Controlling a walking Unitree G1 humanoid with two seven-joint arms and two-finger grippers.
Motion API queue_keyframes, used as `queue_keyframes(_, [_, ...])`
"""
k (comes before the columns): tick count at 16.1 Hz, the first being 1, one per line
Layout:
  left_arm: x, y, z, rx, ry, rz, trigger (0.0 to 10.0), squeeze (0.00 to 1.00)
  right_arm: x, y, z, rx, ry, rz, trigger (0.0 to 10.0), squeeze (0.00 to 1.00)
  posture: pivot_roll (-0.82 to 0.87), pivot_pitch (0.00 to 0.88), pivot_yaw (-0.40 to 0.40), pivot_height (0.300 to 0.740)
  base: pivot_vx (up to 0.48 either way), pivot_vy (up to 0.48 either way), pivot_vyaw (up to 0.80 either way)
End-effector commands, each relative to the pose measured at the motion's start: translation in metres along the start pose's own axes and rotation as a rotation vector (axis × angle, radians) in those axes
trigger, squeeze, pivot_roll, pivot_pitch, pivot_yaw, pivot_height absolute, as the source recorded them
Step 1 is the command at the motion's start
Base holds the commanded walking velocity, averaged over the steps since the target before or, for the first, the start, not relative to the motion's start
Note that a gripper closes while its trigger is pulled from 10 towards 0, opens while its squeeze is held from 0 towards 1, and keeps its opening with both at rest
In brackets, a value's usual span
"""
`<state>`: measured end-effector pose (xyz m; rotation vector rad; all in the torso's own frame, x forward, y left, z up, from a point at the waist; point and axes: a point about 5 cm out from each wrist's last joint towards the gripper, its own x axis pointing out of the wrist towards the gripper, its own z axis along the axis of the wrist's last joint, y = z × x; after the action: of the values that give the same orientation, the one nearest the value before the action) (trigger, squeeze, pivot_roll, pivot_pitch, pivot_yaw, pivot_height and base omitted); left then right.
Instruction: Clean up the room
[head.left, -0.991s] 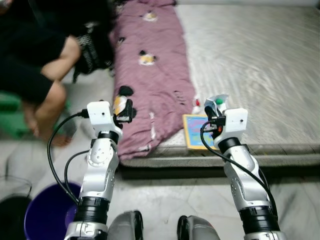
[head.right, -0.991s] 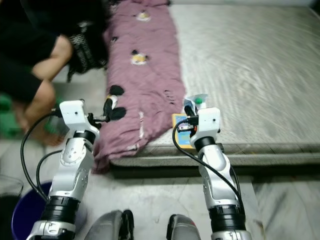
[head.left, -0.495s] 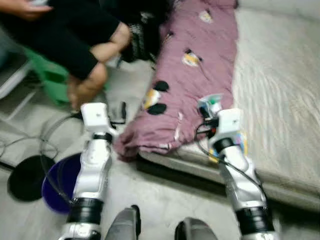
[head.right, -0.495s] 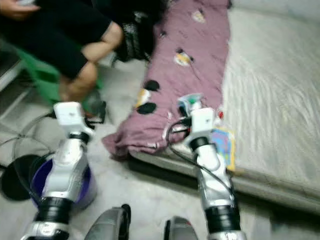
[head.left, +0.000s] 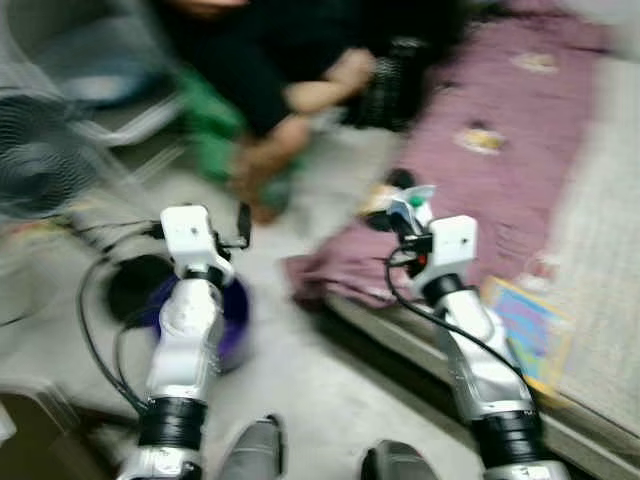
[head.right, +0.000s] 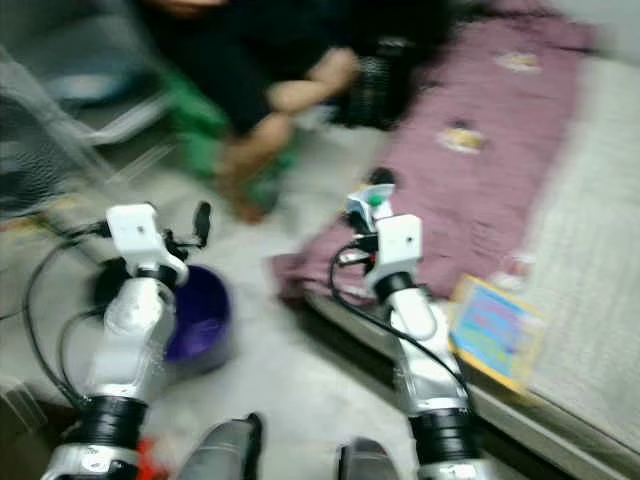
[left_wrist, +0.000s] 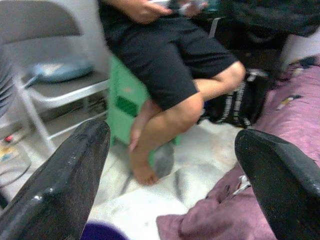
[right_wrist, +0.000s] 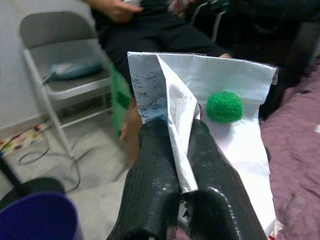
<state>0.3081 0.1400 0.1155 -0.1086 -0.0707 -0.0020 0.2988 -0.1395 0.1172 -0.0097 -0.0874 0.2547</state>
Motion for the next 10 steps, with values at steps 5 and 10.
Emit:
queue_keyframes(5, [-0.014,0.014,0.000,0.022,-0.017,0.106,10.0,0.00,0.014,0.012,-0.003,0.009,0.025,0.106,10.0,0.00,0.03,0.128,-0.080,0.740,0.000,0.000,0.12])
queue_keyframes(10, [-0.021,0.021,-0.001,0.030,-0.016,0.151,10.0,0.00,0.023,0.027,0.001,-0.004,0.002,0.171,10.0,0.00,0.04,0.134,-0.082,0.740,0.000,0.000,0.00])
